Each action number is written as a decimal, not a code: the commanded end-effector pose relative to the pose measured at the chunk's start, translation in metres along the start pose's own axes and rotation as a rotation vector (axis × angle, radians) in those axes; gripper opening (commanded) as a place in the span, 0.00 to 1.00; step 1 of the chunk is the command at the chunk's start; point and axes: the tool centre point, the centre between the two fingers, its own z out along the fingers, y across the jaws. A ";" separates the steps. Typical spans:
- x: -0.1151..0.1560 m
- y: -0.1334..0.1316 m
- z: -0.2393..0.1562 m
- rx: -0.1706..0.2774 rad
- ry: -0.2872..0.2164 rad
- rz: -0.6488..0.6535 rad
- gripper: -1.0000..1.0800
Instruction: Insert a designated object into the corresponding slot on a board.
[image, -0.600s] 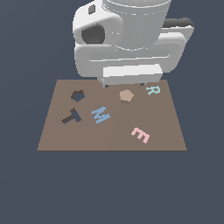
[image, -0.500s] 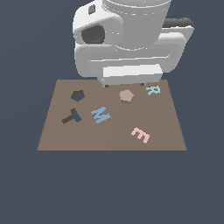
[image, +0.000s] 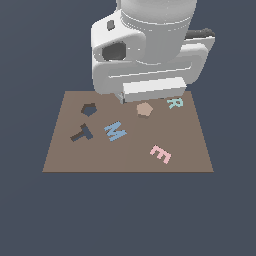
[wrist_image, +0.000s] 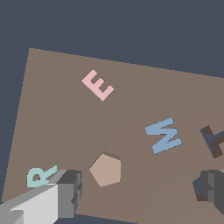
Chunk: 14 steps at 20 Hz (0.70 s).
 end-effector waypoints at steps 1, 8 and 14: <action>-0.003 -0.003 0.008 0.001 -0.002 -0.041 0.96; -0.018 -0.015 0.044 0.006 -0.010 -0.218 0.96; -0.034 -0.023 0.078 0.011 -0.018 -0.393 0.96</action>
